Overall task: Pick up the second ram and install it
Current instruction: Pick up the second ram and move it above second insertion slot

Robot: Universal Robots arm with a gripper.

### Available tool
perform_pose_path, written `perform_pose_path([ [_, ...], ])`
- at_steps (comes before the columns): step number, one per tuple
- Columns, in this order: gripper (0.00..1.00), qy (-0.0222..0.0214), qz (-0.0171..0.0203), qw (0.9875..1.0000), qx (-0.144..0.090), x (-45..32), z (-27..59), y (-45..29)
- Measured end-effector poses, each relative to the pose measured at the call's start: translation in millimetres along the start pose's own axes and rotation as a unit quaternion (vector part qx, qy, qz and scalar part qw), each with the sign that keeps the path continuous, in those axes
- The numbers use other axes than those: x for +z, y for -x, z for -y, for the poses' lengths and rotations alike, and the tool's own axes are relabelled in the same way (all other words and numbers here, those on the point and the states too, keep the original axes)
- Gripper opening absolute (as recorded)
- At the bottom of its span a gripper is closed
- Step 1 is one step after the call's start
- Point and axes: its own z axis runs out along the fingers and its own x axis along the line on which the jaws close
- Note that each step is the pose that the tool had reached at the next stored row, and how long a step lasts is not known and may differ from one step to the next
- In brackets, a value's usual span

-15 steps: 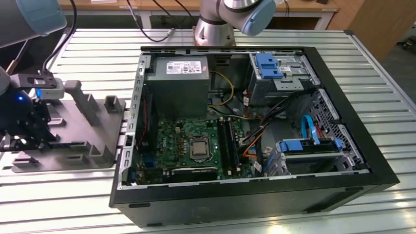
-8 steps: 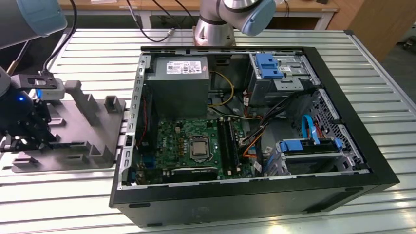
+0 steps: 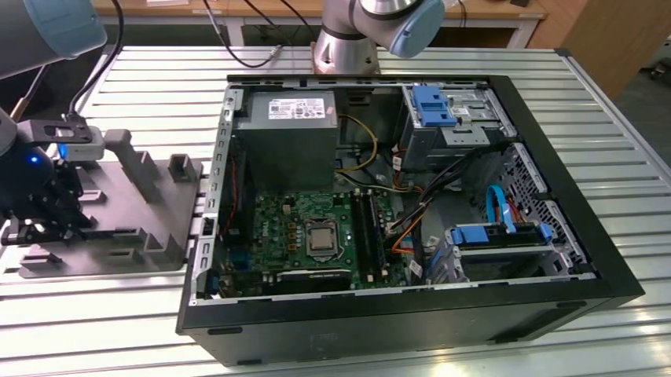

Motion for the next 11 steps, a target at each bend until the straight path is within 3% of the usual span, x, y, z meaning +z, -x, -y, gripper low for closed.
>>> perform_pose_path([
  [11, 0.29, 0.0001, -0.0001, 1.0000, 0.000, 1.5, -0.1, -0.1],
])
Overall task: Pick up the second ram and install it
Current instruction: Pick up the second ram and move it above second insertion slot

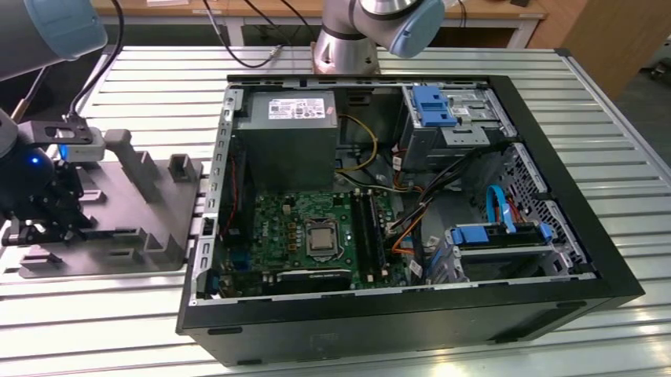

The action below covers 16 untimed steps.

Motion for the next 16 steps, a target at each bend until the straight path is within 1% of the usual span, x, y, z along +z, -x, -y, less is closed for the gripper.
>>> perform_pose_path([
  [13, 0.28, -0.0001, 0.0001, 1.0000, 0.000, 0.7, 0.0, 0.0],
  [14, 0.21, -0.0001, 0.0001, 1.0000, 0.000, 0.7, 0.0, 0.0],
  [16, 0.21, -0.0001, 0.0001, 1.0000, 0.000, 0.7, -0.1, 0.0],
])
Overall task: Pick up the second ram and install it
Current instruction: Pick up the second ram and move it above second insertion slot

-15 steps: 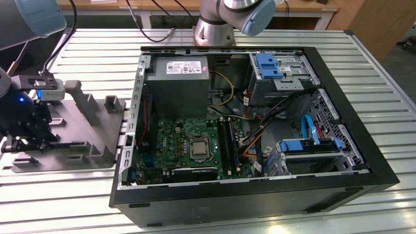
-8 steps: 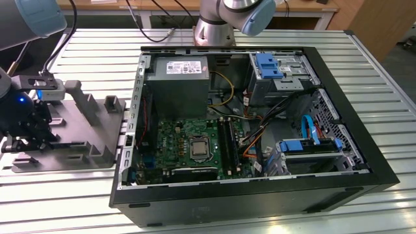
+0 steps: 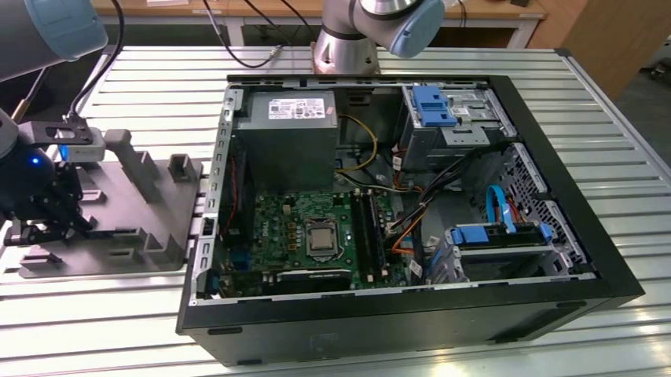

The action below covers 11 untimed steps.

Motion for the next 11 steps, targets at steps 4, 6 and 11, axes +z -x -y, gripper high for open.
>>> perform_pose_path([
  [4, 0.21, 0.0000, 0.0000, 1.0000, 0.000, 0.0, -0.1, 0.0],
  [6, 0.21, 0.0000, 0.0000, 1.0000, 0.000, 0.1, -0.1, -0.7],
  [11, 0.21, 0.0000, 0.0000, 1.0000, 0.000, -0.1, 0.0, -1.0],
])
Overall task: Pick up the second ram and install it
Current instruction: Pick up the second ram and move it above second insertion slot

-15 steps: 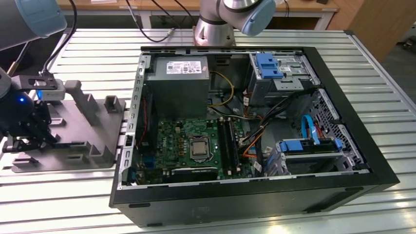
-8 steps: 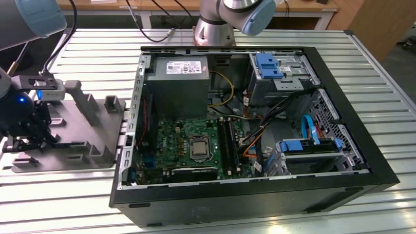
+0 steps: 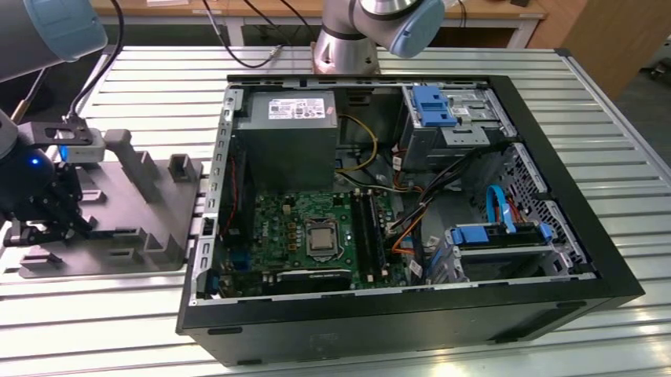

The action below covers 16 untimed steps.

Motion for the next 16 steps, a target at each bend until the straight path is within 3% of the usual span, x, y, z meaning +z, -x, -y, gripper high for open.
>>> perform_pose_path([
  [10, 0.21, 0.0000, 0.0000, 1.0000, 0.000, 0.0, 0.0, -0.3],
  [12, 0.20, 0.0000, 0.0000, 1.0000, 0.000, 0.0, 0.0, -0.4],
  [13, 0.14, 0.0000, 0.0000, 1.0000, 0.000, 0.0, 0.0, -0.4],
  [16, 0.13, 0.0000, 0.0000, 1.0000, 0.000, 0.0, 0.0, -0.5],
])
